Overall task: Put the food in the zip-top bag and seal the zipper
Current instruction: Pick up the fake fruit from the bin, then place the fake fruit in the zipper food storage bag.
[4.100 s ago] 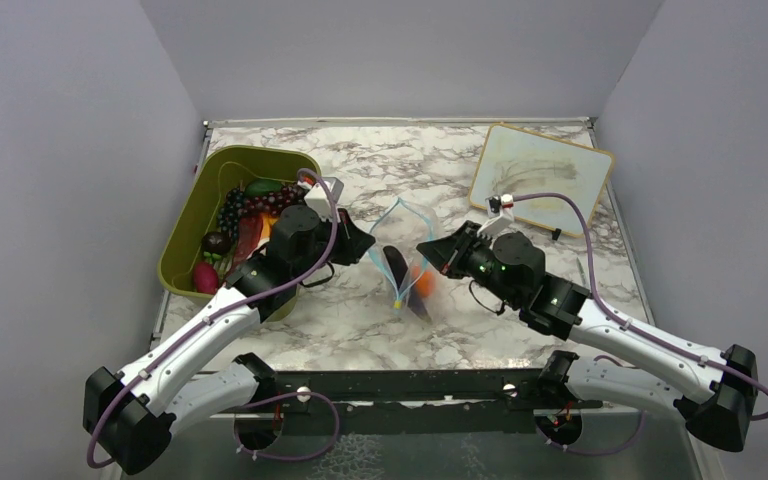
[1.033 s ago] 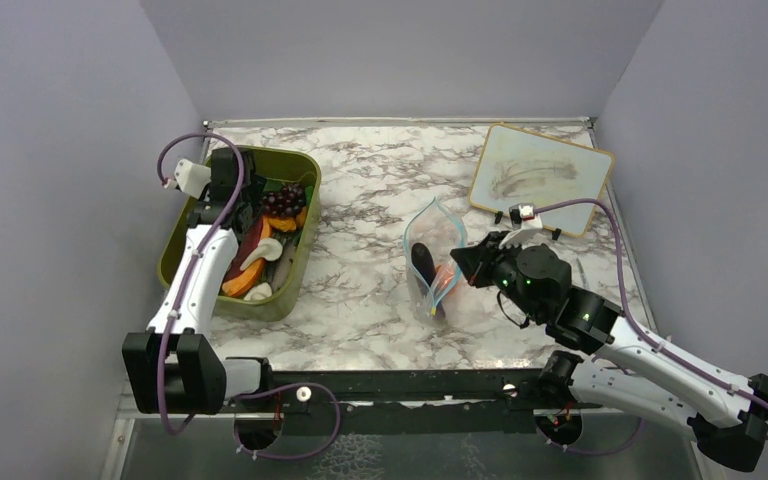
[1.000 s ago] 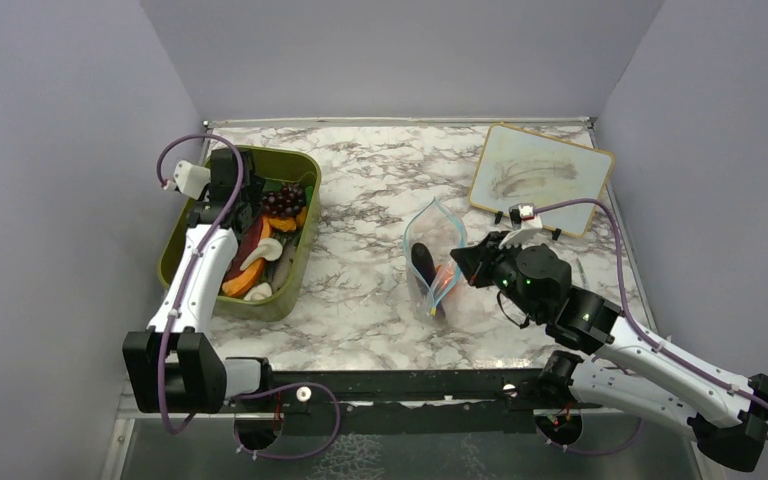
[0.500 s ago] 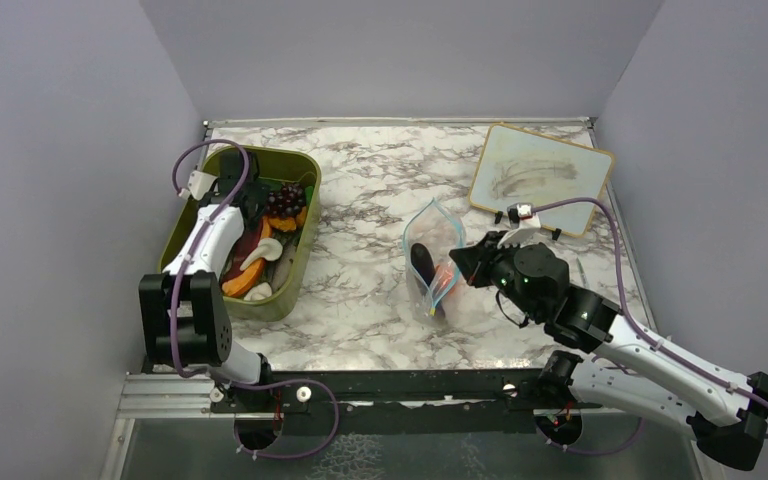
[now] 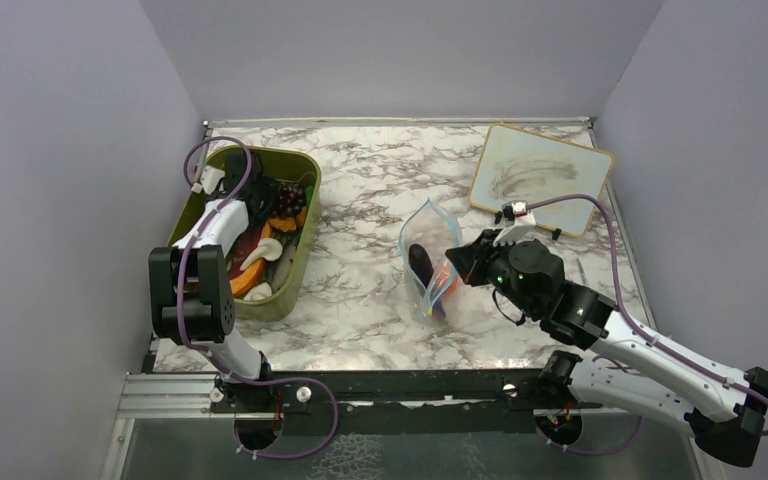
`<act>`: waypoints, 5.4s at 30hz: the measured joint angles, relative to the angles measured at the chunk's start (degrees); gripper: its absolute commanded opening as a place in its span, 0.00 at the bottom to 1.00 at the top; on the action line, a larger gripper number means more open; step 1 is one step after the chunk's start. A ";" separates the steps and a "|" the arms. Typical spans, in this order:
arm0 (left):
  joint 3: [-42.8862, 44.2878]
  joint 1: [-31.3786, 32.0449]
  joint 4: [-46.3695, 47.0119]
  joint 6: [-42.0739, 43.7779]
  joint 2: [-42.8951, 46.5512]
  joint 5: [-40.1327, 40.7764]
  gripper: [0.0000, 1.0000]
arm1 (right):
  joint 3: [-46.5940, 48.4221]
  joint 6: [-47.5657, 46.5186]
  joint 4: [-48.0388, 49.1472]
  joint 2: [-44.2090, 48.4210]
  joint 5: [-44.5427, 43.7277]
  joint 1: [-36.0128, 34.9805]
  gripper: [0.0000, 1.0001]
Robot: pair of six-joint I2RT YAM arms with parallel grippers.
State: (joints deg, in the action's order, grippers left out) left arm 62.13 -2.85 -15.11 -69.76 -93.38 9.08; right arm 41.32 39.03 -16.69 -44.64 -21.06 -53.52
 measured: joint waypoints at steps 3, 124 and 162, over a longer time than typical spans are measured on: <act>-0.02 -0.20 1.09 0.15 -0.57 -0.98 0.61 | 0.00 0.31 0.00 -0.15 0.24 0.00 0.01; -9.09 27.45 13.53 13.64 43.60 -24.26 0.25 | -0.24 12.22 12.07 -15.34 10.01 0.00 0.01; -27.63 34.86 26.14 13.05 45.92 -22.80 0.28 | 3.91 14.14 19.93 -18.10 13.00 0.00 0.01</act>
State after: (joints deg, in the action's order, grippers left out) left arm 34.50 32.01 11.03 -56.71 -47.46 -13.72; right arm 45.23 53.17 3.25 -62.74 -8.05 -53.52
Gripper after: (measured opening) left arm 0.280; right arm 0.017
